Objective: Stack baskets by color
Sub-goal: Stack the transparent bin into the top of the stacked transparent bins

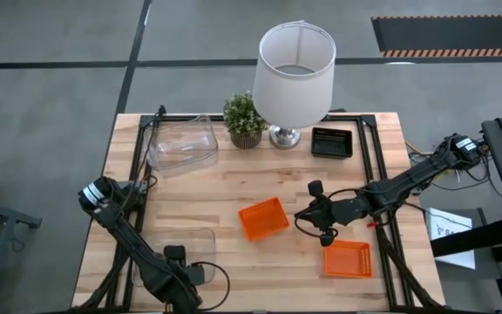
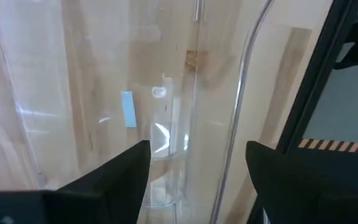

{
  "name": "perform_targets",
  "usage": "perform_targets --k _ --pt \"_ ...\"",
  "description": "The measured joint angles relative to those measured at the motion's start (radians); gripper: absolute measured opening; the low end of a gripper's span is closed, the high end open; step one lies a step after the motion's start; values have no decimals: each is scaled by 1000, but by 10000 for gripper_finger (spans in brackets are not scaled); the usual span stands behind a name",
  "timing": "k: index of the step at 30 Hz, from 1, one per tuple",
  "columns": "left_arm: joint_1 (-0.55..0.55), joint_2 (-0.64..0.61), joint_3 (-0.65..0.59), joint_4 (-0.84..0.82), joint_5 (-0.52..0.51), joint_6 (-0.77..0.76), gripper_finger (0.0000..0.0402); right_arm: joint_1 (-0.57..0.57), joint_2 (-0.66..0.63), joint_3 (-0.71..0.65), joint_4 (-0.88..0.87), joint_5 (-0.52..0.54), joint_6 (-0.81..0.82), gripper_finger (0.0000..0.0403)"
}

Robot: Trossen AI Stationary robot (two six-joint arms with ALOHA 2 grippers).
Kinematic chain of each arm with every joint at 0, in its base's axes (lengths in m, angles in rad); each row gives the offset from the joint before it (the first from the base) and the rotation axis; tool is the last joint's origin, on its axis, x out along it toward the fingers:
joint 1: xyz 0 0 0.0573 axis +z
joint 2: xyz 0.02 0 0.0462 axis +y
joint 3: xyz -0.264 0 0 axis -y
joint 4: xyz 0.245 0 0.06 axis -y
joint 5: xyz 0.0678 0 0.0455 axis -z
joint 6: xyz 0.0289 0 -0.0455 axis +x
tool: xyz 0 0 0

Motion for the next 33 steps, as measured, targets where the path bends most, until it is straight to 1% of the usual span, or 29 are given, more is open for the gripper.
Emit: perform_targets --k 5,8,10,13,15,18,19,20,24,33 --pt "1 0 -36 56 -6 5 243 0 0 0 -2 0 0 9" --pt "1 0 -60 89 -6 5 222 0 0 0 -2 0 0 9" --pt "0 2 -68 106 -5 5 200 0 0 0 -2 0 -1 9" --pt "0 2 -68 105 -5 7 156 0 0 0 -2 0 -3 9" --pt "1 2 -68 106 -5 21 116 0 0 0 -2 0 -1 9" --pt "1 2 -68 108 -4 21 41 0 0 0 -6 0 0 9" --pt "2 2 -68 108 -4 17 22 0 0 0 -6 0 0 9" --pt "4 2 -68 104 -5 5 12 0 0 0 -6 0 -2 9" --pt "9 2 -55 93 -8 -57 3 0 0 0 -6 0 -11 9" --pt "15 -4 11 65 -8 -162 0 0 0 0 -24 0 -10 9"
